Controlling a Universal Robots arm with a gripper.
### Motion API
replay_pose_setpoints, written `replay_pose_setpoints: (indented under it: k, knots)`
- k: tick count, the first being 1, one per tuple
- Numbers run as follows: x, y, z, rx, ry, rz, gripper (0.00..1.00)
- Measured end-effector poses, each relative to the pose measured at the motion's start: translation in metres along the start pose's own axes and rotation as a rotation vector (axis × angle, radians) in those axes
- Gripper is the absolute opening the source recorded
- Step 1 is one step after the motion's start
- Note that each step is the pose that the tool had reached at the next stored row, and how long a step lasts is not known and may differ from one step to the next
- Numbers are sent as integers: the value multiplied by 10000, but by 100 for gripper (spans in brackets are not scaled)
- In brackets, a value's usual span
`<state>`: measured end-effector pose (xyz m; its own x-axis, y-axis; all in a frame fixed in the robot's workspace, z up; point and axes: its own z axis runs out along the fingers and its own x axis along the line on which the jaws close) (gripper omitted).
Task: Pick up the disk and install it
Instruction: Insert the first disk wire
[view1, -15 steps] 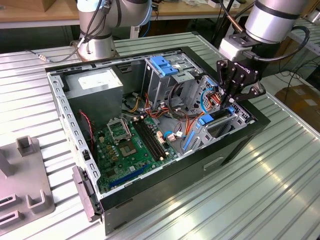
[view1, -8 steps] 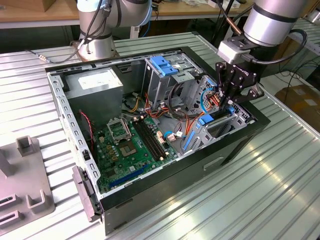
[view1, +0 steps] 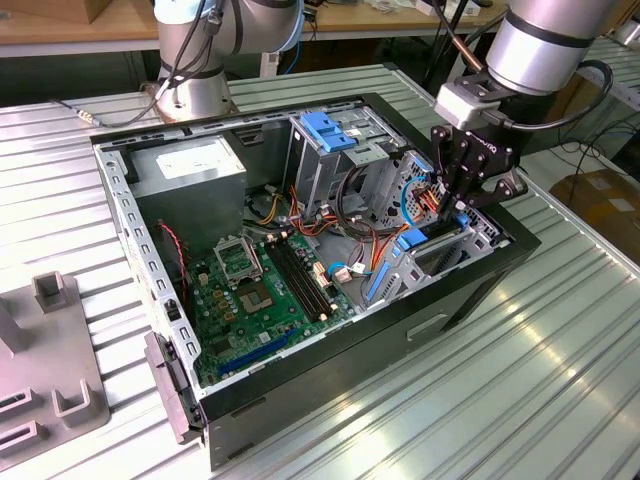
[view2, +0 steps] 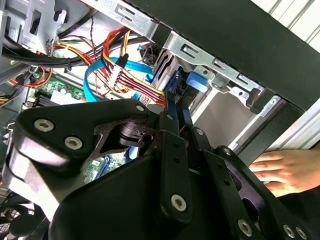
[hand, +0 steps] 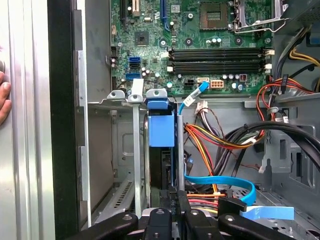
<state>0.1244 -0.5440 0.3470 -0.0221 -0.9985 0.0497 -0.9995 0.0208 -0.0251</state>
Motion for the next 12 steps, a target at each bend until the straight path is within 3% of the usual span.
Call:
replay_pose_setpoints:
  k: [12]
  knots:
    - [14, 1, 37, 0, -2, 5, 17]
